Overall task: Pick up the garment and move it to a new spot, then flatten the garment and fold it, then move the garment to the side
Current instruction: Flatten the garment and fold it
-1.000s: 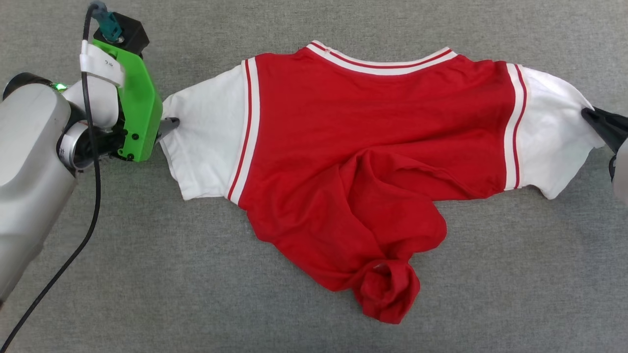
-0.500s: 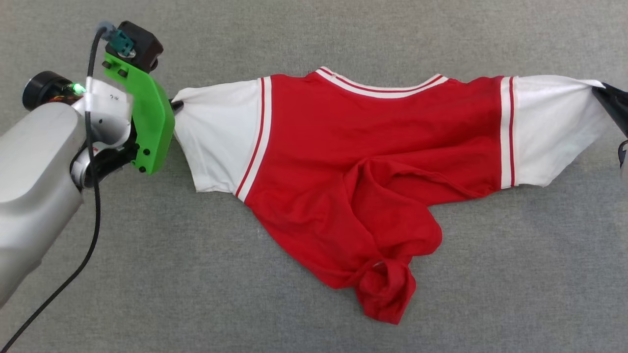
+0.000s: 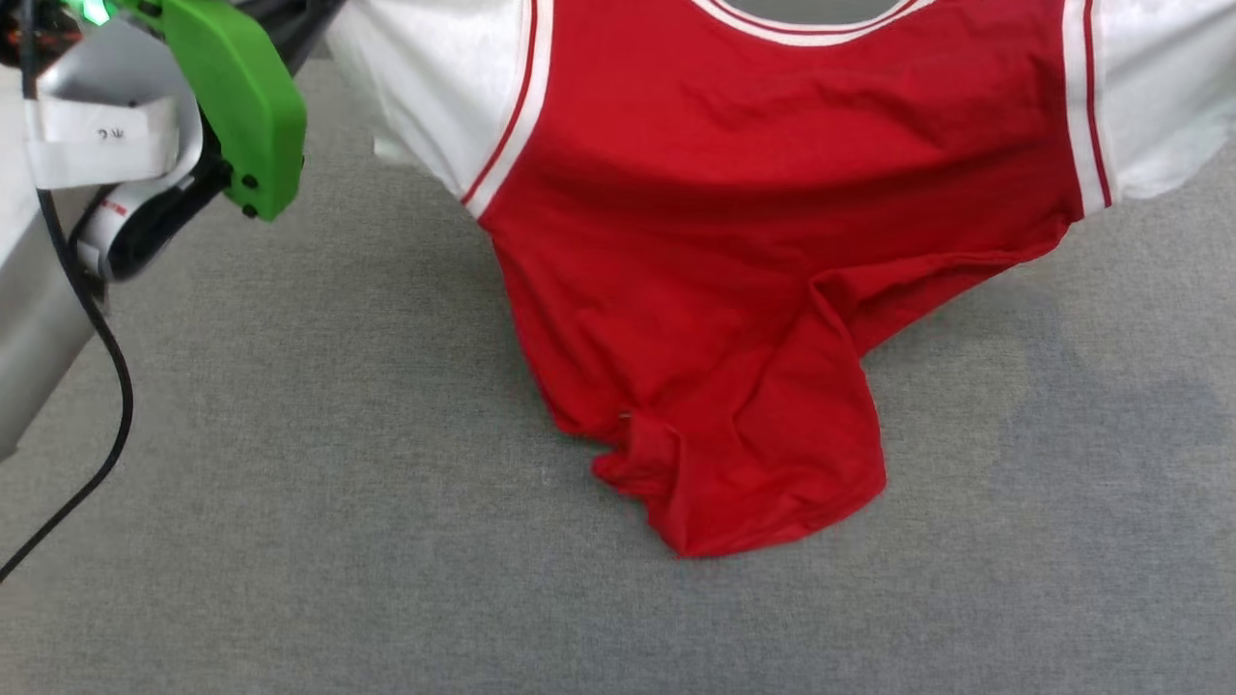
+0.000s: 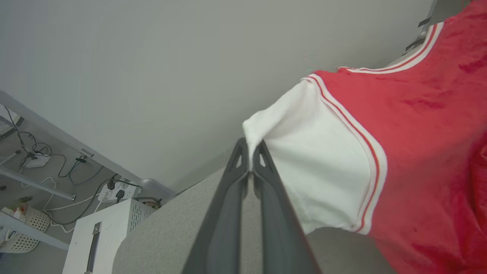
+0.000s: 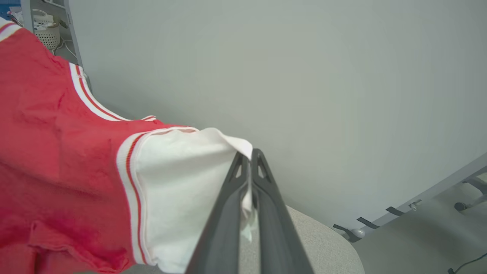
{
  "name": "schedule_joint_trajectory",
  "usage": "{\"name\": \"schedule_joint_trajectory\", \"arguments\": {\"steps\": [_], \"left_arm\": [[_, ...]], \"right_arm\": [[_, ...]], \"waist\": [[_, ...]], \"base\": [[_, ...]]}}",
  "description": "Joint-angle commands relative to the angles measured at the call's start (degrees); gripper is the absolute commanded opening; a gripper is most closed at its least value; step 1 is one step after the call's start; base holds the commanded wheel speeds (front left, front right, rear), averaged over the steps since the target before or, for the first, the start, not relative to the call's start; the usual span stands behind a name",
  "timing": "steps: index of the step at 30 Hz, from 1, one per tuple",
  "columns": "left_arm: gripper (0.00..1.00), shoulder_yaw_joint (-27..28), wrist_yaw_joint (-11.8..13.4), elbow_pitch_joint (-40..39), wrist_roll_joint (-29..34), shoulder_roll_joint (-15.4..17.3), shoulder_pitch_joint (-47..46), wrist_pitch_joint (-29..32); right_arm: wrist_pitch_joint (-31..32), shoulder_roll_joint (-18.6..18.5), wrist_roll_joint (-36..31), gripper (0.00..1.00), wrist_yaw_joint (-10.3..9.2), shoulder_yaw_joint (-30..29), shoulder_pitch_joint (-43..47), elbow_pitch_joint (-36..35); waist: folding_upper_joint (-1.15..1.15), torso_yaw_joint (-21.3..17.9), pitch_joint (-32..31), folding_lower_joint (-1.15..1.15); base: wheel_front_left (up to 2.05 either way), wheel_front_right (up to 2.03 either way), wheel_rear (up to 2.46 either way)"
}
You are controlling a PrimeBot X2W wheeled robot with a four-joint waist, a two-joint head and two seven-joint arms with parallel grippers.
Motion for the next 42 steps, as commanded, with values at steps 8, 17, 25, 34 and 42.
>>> {"name": "schedule_joint_trajectory", "arguments": {"steps": [8,17,25,34,42], "left_arm": [[0.0,3.4,2.2,2.0,4.2,-3.5,-11.3,-3.0],[0.0,6.5,1.8,13.0,8.6,-8.3,-27.3,-7.3],[0.0,8.0,0.3,22.4,10.5,-11.0,-37.9,-12.1],[0.0,7.4,-1.3,31.9,9.7,-13.0,-40.1,-17.7],[0.0,5.4,-1.7,35.4,6.2,-13.0,-31.2,-22.3]], "right_arm": [[2.2,2.1,-4.4,0.0,-0.04,2.0,-14.9,2.9],[3.5,7.3,-7.1,0.0,-0.04,5.9,-37.0,12.8],[1.1,10.4,-7.7,0.0,-0.04,9.4,-52.1,22.6],[-3.7,13.2,-7.4,0.0,-0.04,16.2,-58.9,31.0],[-9.7,13.6,-2.1,0.0,-0.04,22.8,-51.7,33.9]], "waist": [[0.0,-0.1,4.2,0.0],[0.0,-0.9,10.3,0.0],[0.0,-0.8,13.5,0.0],[0.0,-0.9,17.1,0.0],[0.0,-0.8,15.5,0.0]], "base": [[0.0,0.0,0.0],[0.0,0.0,0.0],[0.0,0.0,0.0],[0.0,0.0,0.0],[0.0,0.0,0.0]]}}
